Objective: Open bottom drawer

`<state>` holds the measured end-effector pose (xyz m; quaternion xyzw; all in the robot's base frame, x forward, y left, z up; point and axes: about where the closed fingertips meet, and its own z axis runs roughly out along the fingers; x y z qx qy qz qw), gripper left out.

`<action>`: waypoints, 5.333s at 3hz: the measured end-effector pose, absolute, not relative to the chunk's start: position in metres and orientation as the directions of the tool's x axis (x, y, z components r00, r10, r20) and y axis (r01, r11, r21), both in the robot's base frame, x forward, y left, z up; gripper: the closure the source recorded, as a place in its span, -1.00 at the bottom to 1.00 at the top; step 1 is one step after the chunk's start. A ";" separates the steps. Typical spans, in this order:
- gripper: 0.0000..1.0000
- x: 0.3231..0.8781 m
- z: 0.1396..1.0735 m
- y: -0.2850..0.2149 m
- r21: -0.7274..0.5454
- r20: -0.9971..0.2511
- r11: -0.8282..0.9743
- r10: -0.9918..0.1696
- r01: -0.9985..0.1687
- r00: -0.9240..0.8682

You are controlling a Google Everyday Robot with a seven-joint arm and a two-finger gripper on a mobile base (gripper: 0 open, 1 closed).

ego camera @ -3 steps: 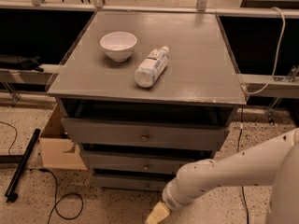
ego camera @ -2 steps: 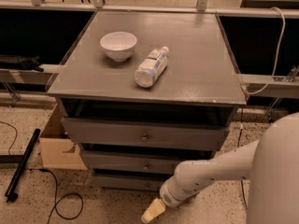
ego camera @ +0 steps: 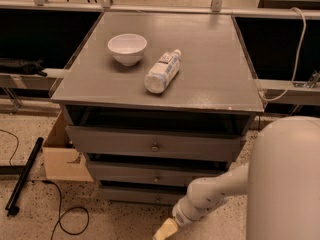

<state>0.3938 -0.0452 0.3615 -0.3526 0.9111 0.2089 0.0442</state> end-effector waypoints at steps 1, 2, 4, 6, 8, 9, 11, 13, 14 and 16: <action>-1.00 0.376 0.304 -0.054 0.412 -0.145 0.701 -0.580 -0.582 -0.802; -1.00 0.376 0.304 -0.054 0.412 -0.145 0.701 -0.580 -0.582 -0.802; -1.00 0.387 0.311 -0.037 0.279 -0.229 0.690 -0.628 -0.668 -0.744; -1.00 0.367 0.287 -0.076 0.298 -0.244 0.713 -0.586 -0.635 -0.773; -1.00 0.350 0.292 -0.091 0.292 -0.209 0.733 -0.578 -0.614 -0.789; -1.00 0.314 0.309 -0.122 0.238 -0.164 0.781 -0.553 -0.577 -0.817; -1.00 0.279 0.317 -0.141 0.177 -0.152 0.816 -0.530 -0.550 -0.835; -1.00 0.322 0.350 -0.100 0.128 -0.358 0.798 -0.517 -0.589 -0.778; -1.00 0.323 0.350 -0.100 0.126 -0.360 0.799 -0.515 -0.588 -0.778; -1.00 0.326 0.316 -0.086 0.180 -0.327 0.817 -0.476 -0.548 -0.817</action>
Offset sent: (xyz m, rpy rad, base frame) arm -0.0097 -0.0097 -0.0441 -0.0047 0.0762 -0.0520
